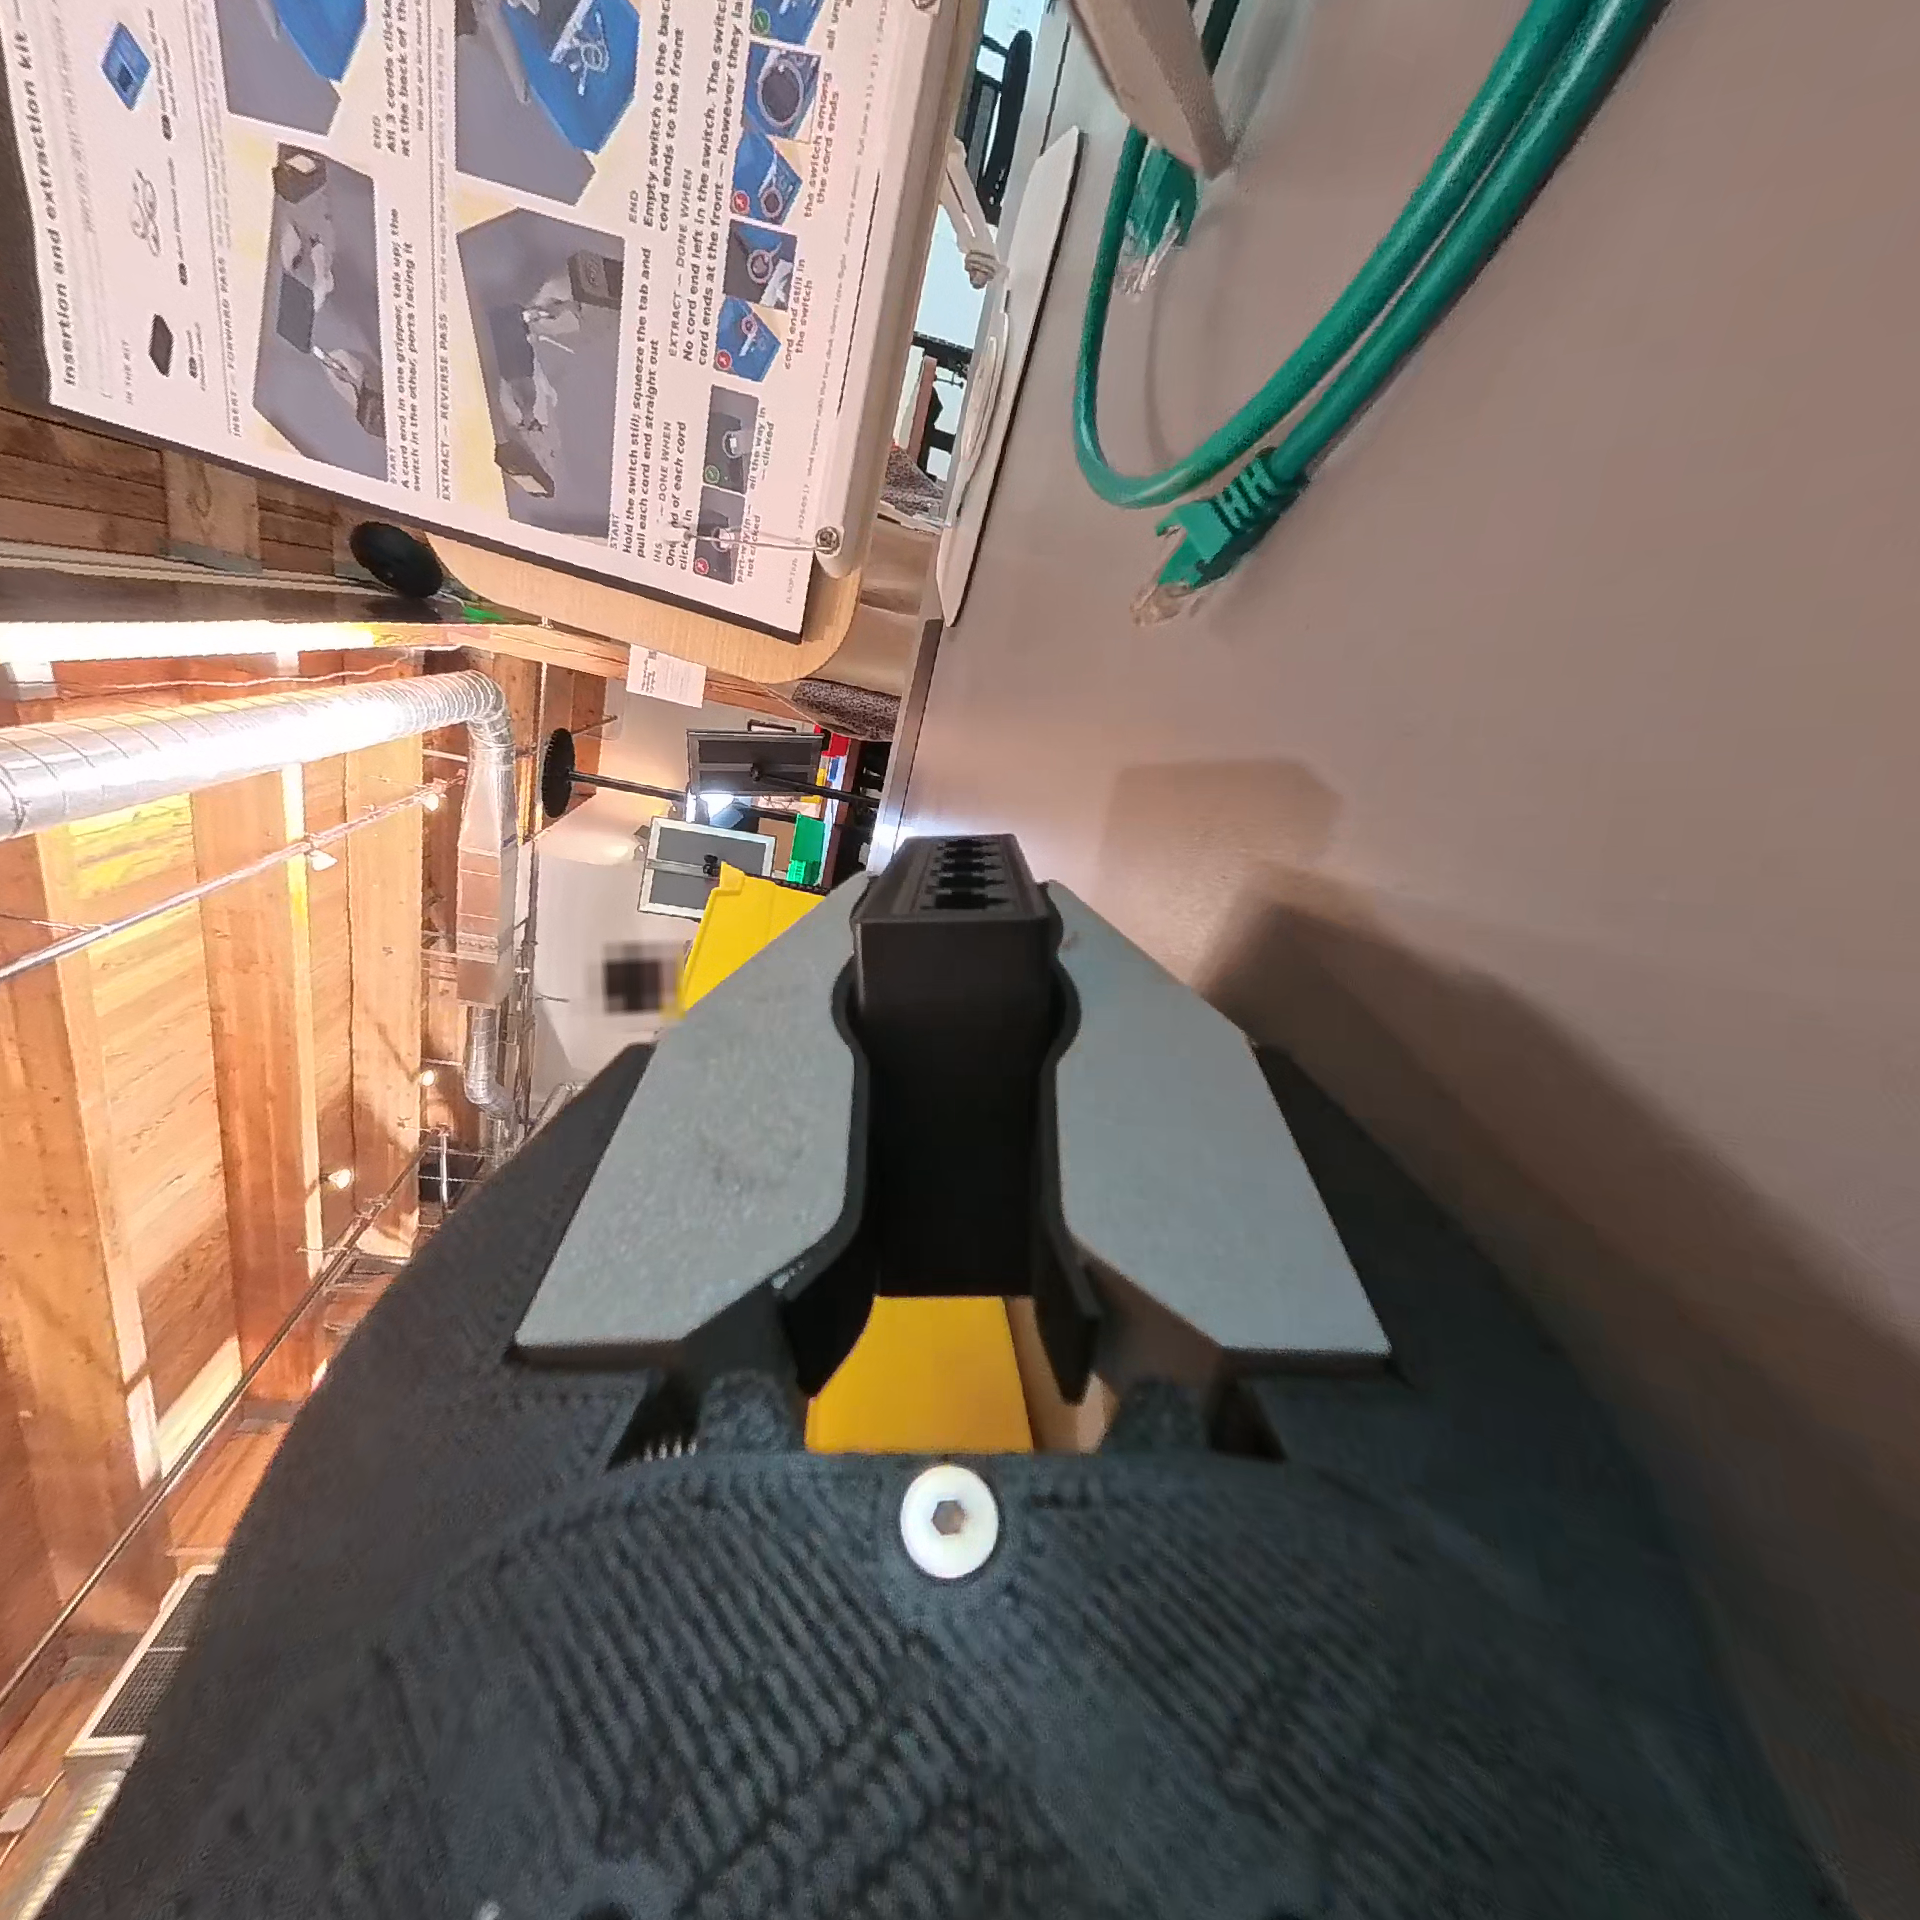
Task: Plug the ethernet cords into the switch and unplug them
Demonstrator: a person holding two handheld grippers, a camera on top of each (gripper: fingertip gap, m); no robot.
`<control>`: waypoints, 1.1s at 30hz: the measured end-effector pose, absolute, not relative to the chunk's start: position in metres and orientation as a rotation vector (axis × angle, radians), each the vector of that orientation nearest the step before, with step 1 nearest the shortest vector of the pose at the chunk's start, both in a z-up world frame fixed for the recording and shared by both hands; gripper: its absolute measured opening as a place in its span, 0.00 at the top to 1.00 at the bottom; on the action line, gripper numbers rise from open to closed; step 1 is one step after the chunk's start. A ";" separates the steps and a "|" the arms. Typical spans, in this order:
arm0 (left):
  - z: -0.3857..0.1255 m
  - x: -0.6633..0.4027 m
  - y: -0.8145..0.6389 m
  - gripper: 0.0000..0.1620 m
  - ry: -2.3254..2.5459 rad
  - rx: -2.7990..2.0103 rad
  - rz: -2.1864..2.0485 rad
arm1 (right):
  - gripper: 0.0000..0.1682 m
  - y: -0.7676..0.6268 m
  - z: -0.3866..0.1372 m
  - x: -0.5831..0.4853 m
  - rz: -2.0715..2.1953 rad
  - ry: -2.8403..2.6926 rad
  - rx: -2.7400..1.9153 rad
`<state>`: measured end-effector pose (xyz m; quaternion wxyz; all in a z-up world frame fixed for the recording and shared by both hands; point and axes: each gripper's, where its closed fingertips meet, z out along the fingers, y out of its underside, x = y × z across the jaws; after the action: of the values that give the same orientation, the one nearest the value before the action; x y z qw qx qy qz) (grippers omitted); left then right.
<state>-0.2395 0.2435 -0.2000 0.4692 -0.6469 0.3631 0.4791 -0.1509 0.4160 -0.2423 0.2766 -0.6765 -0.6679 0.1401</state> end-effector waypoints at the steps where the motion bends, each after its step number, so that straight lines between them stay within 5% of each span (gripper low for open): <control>1: -0.200 -0.240 0.244 0.84 0.890 -1.587 1.174 | 0.90 0.416 -0.242 -0.153 0.407 -1.791 -1.804; 8: -0.201 -0.239 0.244 0.84 0.895 -1.594 1.171 | 0.95 0.390 -0.243 -0.152 0.593 -1.925 -1.717; 13: -0.203 -0.239 0.244 0.84 0.900 -1.597 1.172 | 0.88 0.386 -0.243 -0.162 0.674 -1.887 -1.695; 18: -0.202 -0.240 0.244 0.84 0.894 -1.598 1.174 | 0.95 0.383 -0.243 -0.161 0.678 -1.906 -1.675; 27: -0.199 -0.237 0.244 0.84 0.904 -1.570 1.185 | 0.95 0.319 -0.216 -0.092 0.638 -2.438 -1.917; 33: -0.198 -0.237 0.243 0.84 0.902 -1.563 1.180 | 0.95 0.291 -0.194 -0.104 0.998 -2.474 -1.967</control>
<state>-0.2368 0.2434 -0.1983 0.4731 -0.6387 0.3684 0.4822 -0.1036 0.2910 -0.1937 -0.0861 -0.5912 -0.7437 0.3000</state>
